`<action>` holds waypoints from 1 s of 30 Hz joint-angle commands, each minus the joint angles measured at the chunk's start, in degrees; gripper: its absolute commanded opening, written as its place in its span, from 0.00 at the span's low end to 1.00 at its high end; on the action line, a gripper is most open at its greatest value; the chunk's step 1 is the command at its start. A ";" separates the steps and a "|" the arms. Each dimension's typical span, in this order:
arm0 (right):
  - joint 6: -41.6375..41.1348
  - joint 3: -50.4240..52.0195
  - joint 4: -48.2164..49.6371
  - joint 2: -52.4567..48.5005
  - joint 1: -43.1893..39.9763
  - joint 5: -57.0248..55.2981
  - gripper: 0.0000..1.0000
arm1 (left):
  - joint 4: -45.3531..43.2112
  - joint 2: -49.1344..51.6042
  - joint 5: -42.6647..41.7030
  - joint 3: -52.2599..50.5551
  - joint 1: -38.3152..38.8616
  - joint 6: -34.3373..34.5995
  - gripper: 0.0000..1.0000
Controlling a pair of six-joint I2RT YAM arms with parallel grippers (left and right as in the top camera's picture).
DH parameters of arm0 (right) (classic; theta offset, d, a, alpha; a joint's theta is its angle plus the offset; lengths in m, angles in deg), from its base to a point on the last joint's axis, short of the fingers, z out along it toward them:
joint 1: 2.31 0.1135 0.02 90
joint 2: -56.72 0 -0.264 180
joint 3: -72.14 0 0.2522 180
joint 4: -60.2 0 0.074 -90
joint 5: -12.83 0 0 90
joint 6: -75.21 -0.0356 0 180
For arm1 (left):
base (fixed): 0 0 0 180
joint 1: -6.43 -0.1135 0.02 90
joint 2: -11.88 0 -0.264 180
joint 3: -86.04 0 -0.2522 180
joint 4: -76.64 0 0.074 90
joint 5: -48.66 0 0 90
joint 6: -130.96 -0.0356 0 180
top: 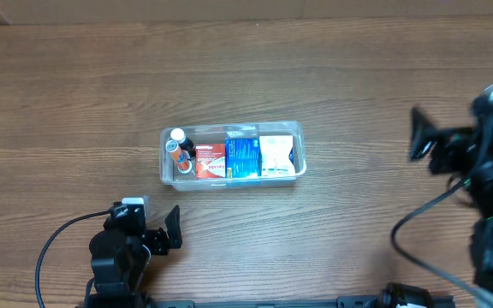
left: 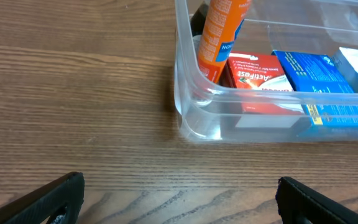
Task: Pack container
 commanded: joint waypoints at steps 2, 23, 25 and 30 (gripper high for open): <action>3.23 19.63 6.51 11.19 4.22 0.37 1.00 | -0.24 -0.72 0.44 -0.35 0.37 -1.07 1.00; 3.30 54.53 12.79 46.88 4.66 0.72 1.00 | -0.24 -0.72 0.44 -0.35 0.37 -1.07 1.00; 3.26 54.53 12.70 46.88 4.66 0.76 1.00 | -0.24 -0.72 0.44 -0.35 0.37 -1.07 1.00; 3.28 54.53 12.70 46.88 4.66 0.74 1.00 | -0.24 -0.72 0.44 -0.35 0.37 -1.05 1.00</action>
